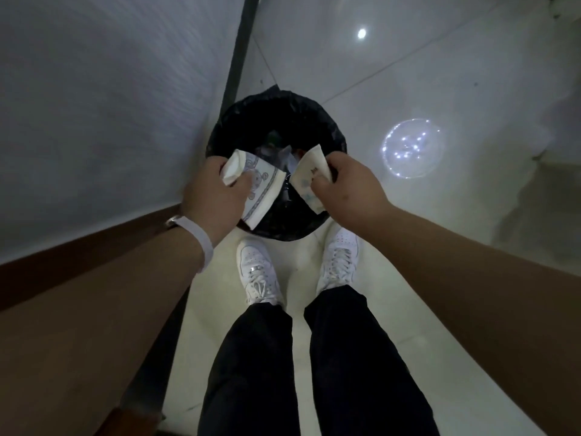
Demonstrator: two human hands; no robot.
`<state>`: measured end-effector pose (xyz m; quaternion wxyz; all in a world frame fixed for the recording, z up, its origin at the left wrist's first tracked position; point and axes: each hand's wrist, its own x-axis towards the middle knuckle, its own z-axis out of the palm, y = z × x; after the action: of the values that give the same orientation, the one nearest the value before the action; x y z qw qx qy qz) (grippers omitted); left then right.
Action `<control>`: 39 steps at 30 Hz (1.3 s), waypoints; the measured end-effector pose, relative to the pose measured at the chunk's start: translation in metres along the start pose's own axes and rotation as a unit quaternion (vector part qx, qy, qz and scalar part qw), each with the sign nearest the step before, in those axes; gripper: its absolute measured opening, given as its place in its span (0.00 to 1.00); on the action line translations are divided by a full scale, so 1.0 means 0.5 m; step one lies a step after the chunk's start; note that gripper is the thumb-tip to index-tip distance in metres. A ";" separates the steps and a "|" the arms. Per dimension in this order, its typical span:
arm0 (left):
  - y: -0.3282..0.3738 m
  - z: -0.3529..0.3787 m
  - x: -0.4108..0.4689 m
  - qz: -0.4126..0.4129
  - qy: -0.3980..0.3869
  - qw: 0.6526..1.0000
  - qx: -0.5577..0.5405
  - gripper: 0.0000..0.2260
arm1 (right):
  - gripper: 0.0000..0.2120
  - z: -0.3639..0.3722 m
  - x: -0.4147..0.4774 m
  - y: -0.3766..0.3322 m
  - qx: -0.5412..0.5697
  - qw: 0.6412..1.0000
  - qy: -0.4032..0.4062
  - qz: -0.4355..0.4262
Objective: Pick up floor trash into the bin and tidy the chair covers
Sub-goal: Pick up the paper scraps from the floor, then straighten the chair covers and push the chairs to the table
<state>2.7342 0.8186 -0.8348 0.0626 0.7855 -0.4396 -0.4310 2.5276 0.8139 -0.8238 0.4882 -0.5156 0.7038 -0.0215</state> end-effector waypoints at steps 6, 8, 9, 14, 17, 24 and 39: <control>-0.024 0.005 -0.015 -0.014 -0.051 0.999 -0.003 0.26 | 0.19 -0.001 -0.009 0.023 0.029 0.999 -0.025 0.030; 0.002 -0.017 -0.045 0.013 -0.068 0.997 0.024 0.25 | 0.18 -0.032 -0.041 0.015 0.019 0.999 -0.019 0.025; 0.017 -0.029 -0.060 0.034 -0.072 0.996 0.046 0.24 | 0.18 -0.049 -0.058 0.010 0.011 1.000 -0.016 0.020; 0.127 -0.100 -0.134 0.169 -0.072 0.974 0.129 0.23 | 0.19 -0.148 -0.154 -0.037 -0.074 0.997 0.017 -0.027; 0.211 -0.145 -0.186 0.236 -0.063 0.960 0.141 0.23 | 0.22 -0.221 -0.218 -0.086 -0.136 0.988 0.036 -0.055; 0.381 -0.269 -0.339 0.346 -0.028 0.920 0.184 0.22 | 0.24 -0.389 -0.401 -0.229 -0.220 0.966 0.112 -0.082; 0.579 -0.577 -0.587 0.509 0.041 0.822 0.252 0.23 | 0.26 -0.590 -0.777 -0.450 -0.303 0.920 0.240 -0.061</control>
<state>2.6901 0.7808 -0.3352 0.0914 0.4551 -0.8673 -0.1797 2.4739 0.8592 -0.2914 0.1228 -0.6598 0.7403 0.0396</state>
